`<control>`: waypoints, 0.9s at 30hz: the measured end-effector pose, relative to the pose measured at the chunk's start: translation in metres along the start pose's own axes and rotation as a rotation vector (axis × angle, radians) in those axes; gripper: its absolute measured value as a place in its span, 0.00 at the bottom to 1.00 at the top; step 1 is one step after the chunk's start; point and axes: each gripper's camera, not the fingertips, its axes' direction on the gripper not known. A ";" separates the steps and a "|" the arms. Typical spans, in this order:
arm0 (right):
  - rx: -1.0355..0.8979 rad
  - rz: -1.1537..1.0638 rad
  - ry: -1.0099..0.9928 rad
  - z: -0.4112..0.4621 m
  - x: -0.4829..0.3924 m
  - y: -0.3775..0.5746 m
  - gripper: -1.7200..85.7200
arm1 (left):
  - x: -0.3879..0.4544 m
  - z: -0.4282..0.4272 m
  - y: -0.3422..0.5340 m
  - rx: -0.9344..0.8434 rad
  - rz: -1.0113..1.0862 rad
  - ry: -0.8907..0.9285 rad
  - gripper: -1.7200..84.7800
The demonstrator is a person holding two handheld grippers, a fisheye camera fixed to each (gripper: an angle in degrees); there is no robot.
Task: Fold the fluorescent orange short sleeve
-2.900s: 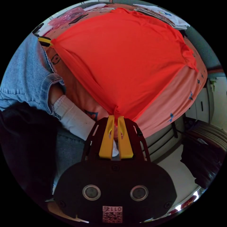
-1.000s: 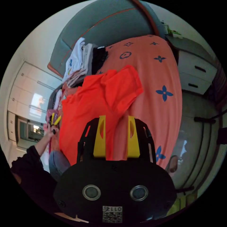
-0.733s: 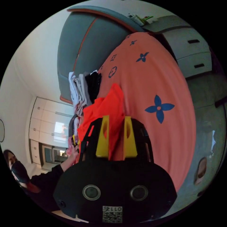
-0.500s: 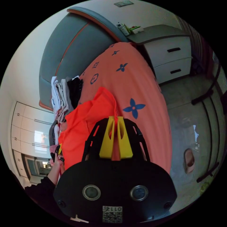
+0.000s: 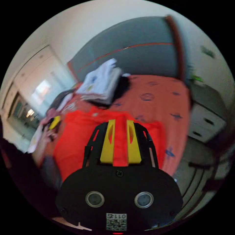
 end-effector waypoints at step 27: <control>-0.470 -0.103 0.113 0.405 -0.168 -0.237 0.14 | -0.017 -0.028 0.011 -0.129 0.225 -0.062 0.02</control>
